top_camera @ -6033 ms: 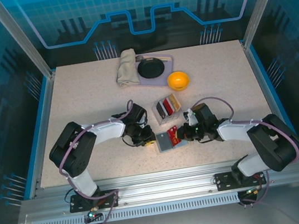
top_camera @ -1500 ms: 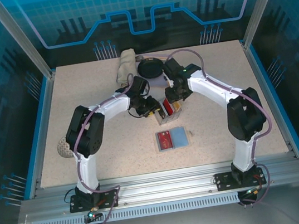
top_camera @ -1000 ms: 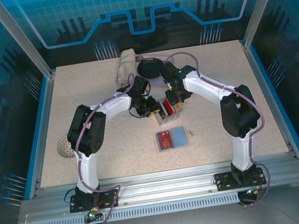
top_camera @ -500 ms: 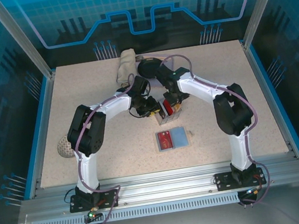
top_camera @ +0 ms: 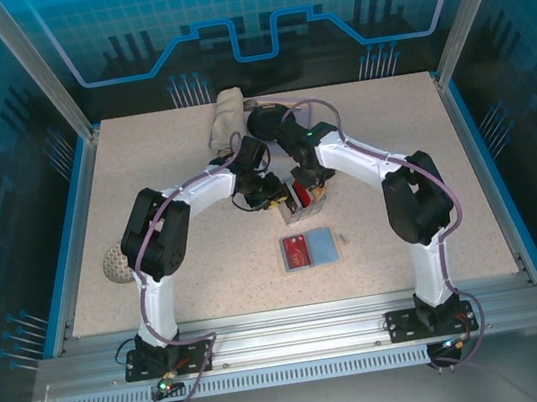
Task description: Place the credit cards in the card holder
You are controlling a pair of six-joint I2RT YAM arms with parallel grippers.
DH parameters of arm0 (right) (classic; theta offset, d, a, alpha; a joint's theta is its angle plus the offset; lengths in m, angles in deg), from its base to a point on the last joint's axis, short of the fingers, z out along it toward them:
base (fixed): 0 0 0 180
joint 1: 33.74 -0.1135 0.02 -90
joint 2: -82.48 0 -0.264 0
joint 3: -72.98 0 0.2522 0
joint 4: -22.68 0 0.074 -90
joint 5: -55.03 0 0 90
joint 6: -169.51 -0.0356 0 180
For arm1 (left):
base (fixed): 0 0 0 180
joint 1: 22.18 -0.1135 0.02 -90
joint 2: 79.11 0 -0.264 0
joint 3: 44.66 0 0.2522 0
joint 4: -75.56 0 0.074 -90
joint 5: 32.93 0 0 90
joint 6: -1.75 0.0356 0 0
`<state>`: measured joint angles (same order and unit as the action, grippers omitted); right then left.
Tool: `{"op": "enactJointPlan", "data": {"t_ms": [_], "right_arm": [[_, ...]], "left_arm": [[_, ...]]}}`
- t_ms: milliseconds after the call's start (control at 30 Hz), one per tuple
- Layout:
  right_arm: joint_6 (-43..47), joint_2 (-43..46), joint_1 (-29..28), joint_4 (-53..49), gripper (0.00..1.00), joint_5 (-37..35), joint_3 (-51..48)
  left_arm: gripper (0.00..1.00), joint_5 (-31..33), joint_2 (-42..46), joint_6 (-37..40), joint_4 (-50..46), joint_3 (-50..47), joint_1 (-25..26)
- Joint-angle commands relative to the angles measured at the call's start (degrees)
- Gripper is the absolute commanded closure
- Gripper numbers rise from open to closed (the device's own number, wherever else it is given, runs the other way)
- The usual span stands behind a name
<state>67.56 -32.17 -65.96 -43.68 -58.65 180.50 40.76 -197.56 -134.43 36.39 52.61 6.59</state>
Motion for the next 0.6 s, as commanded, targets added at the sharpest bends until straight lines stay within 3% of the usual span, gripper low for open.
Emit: {"op": "enactJointPlan", "data": {"t_ms": [0, 233, 400, 567], "right_arm": [[0.01, 2.02, -1.06, -1.65, 0.69, -0.96, 1.78], [0.18, 2.24, -1.12, -1.80, 0.79, -1.13, 1.82], [-0.10, 1.53, -1.13, -1.83, 0.60, -1.39, 1.64], [-0.27, 0.16, -0.57, -1.28, 0.61, 1.35, 1.74]], "left_arm": [[0.79, 1.07, -0.81, 1.39, -3.16, -2.04, 0.48], [0.79, 0.98, -0.52, 1.52, -3.12, -2.27, 0.48], [0.79, 0.63, -0.46, 1.52, -2.64, -2.56, 0.49], [0.79, 0.47, -0.64, 1.44, -2.36, -2.55, 0.44]]}}
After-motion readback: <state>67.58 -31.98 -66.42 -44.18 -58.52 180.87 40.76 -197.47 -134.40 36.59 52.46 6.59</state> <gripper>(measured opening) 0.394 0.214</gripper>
